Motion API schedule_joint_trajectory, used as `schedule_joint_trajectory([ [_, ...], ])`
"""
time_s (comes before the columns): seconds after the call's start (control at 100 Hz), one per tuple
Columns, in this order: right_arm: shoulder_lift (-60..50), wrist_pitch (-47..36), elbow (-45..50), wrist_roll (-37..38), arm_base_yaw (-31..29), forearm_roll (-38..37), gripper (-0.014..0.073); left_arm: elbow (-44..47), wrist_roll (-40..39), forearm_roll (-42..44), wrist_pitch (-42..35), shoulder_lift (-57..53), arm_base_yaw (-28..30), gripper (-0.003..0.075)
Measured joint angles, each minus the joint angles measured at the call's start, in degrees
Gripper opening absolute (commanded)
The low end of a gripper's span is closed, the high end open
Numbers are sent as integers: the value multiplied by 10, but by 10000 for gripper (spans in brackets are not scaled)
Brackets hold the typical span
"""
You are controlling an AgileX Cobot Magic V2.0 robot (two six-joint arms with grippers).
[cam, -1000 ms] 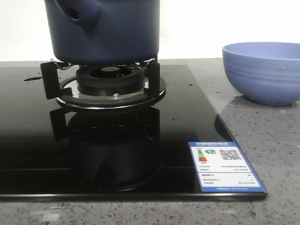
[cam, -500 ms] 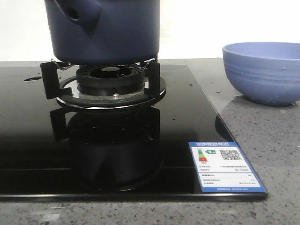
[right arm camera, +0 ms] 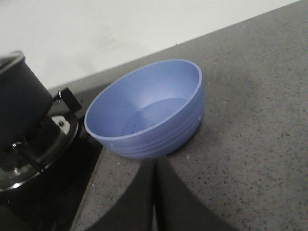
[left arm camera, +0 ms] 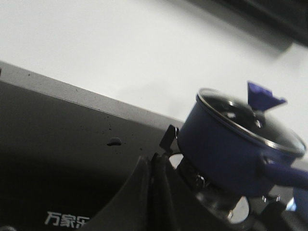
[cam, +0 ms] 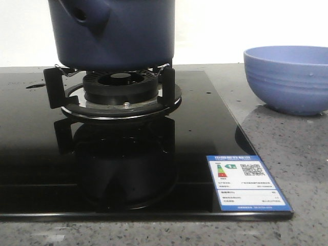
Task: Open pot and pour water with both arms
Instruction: 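Close left gripper on the blue lid knob of the saucepan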
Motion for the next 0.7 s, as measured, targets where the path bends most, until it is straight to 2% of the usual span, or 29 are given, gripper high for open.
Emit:
schedule_joint_trajectory([
  [0.13, 91, 50, -67, -43, 0, -10, -51, -68, 67, 0, 49, 69, -1, -20],
  [0.26, 153, 65, -106, -69, 2, -13, -38, -106, 102, -5, 57, 114, -38, -2],
  [0.33, 169, 65, -120, -80, 11, -13, 14, -117, 122, -6, 57, 132, -78, 52],
  [0.39, 175, 65, -128, -93, 22, -13, 85, -123, 150, -6, 57, 147, -116, 142],
  [0.47, 178, 65, -137, -100, 38, -13, 251, -131, 167, -9, 47, 165, -159, 273],
  [0.55, 178, 65, -144, -103, 48, -12, 367, -134, 174, -15, 21, 188, -195, 388],
  [0.6, 178, 65, -145, -104, 54, -8, 408, -135, 176, -17, 0, 203, -220, 423],
  [0.7, 178, 65, -146, -105, 56, -7, 407, -135, 178, -19, -46, 236, -257, 421],
])
